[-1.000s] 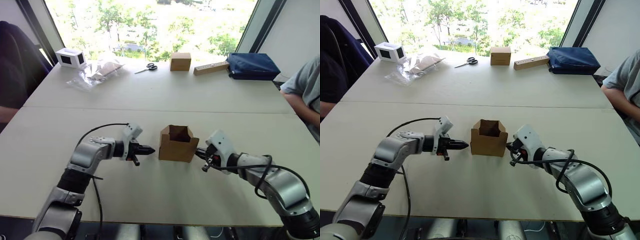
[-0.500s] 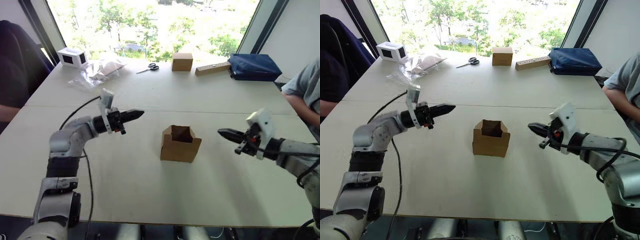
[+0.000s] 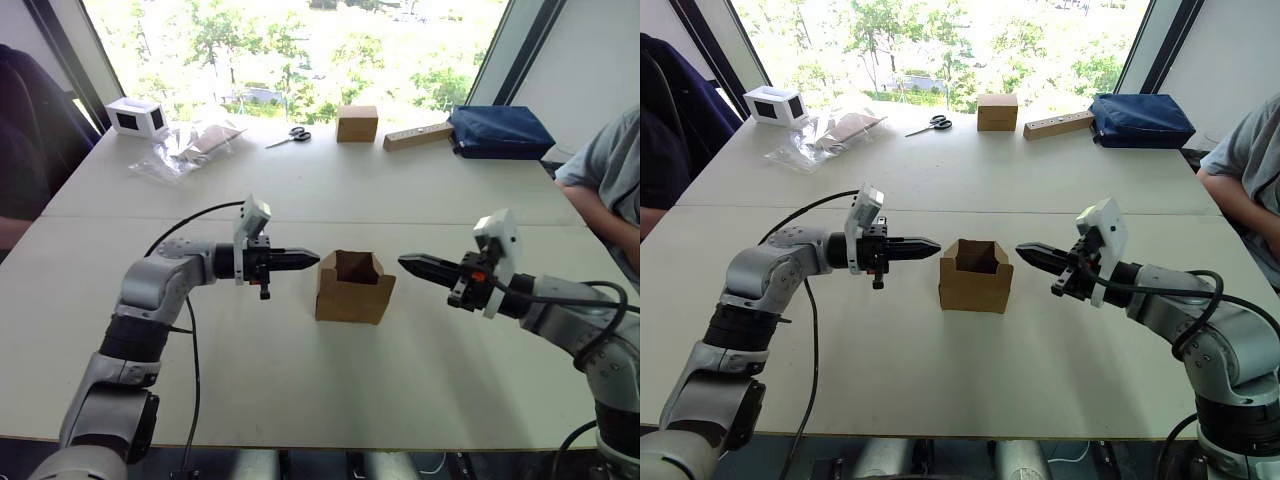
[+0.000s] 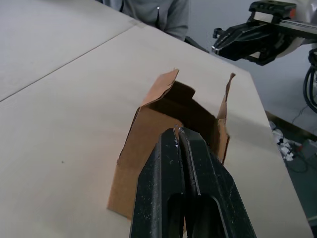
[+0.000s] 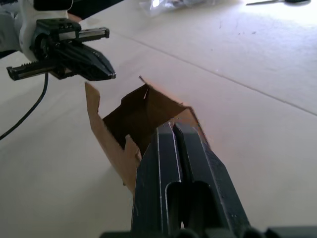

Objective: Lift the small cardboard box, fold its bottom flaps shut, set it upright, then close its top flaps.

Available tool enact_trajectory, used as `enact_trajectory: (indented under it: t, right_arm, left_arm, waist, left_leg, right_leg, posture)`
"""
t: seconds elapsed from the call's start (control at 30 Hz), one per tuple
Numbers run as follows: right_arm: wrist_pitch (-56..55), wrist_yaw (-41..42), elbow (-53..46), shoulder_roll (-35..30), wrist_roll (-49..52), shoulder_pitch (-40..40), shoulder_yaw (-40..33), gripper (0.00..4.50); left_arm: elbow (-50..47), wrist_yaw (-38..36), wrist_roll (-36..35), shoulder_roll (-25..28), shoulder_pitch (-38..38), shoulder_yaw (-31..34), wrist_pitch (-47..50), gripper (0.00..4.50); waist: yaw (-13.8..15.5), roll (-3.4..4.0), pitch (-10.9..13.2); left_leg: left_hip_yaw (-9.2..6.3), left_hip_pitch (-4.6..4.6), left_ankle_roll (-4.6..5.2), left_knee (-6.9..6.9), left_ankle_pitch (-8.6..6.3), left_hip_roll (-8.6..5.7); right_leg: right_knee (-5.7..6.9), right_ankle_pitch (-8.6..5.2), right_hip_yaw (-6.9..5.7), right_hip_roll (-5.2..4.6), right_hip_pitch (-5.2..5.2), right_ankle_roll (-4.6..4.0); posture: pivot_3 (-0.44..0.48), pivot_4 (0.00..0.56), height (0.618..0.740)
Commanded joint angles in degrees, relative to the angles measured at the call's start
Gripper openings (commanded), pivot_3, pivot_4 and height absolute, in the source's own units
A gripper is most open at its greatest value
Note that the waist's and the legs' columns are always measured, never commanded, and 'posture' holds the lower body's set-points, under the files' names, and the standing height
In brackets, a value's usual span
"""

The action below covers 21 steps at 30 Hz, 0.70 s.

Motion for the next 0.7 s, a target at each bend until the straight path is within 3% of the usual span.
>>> enact_trajectory:
  t: [0.03, 0.47, 0.7]
  right_arm:
    - [-2.17, -0.17, -0.63, 0.4, -0.88, -0.92, 0.78, 0.0]
    - [-8.63, 4.05, 6.83, 0.34, -9.21, -3.67, 9.21, 0.0]
    - [-9.19, 6.94, 9.35, -0.52, -11.66, -5.15, 11.87, 0.0]
  left_arm:
    - [0.36, -0.39, 1.04, -0.33, -1.82, -0.45, -1.79, 0.05]
    - [6.81, -2.5, 10.1, -2.53, -1.68, -6.94, -12.79, 0.05]
    - [6.3, -2.83, 12.1, -2.83, -2.53, -8.69, -12.13, 0.05]
  waist:
    - [-0.04, 0.0, 0.0]
    - [-0.04, 0.0, 0.0]
    - [0.11, 0.0, 0.0]
  left_leg:
    - [0.0, 0.0, 0.0, 0.0, 0.0, 0.0]
    - [0.01, -0.02, 0.0, 0.0, 0.0, -0.04]
    - [0.01, -0.02, 0.0, 0.01, 0.0, -0.02]
  right_leg:
    - [0.0, 0.0, 0.0, 0.0, 0.0, 0.0]
    - [-0.02, 0.0, 0.0, 0.02, -0.02, 0.0]
    - [-0.01, 0.0, 0.0, 0.0, -0.02, 0.0]
  posture:
    - [0.0, 0.15, 0.74]
    - [0.0, 0.15, 0.74]
    - [0.0, 0.15, 0.74]
